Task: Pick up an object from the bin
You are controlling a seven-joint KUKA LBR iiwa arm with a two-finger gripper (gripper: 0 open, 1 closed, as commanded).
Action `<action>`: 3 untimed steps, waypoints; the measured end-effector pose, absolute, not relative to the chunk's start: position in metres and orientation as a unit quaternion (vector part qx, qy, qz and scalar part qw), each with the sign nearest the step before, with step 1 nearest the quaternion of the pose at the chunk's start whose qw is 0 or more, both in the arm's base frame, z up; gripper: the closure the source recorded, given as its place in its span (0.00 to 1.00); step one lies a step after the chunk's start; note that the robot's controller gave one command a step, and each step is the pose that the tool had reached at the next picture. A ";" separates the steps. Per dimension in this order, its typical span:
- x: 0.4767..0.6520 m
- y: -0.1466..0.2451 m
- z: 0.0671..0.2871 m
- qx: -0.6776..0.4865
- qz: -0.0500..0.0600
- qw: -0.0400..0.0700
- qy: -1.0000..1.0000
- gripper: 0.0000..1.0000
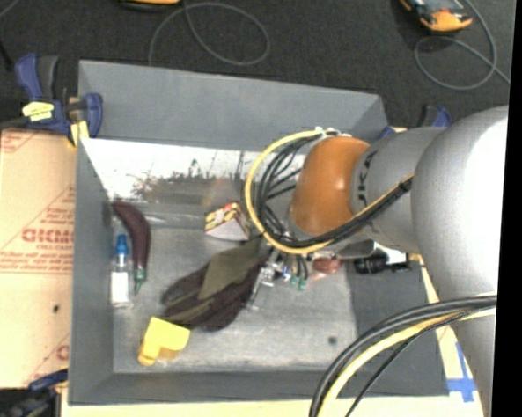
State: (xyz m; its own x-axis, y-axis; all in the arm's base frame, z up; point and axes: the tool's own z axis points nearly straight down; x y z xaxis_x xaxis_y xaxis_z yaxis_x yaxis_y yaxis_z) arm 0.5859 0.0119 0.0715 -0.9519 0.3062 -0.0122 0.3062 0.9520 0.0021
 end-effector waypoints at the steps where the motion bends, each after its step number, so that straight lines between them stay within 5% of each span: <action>1: 0.572 0.007 0.071 0.477 0.002 0.006 0.879 1.00; 3: 0.573 0.005 0.085 0.476 0.002 0.006 0.879 1.00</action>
Offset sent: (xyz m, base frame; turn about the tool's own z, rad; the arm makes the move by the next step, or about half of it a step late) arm 0.0000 0.0000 0.0000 0.0000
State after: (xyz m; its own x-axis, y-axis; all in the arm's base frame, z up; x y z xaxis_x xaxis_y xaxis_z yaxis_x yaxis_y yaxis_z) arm 0.5734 0.0048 0.0848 -0.5458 0.8378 -0.0091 0.8378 0.5459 0.0087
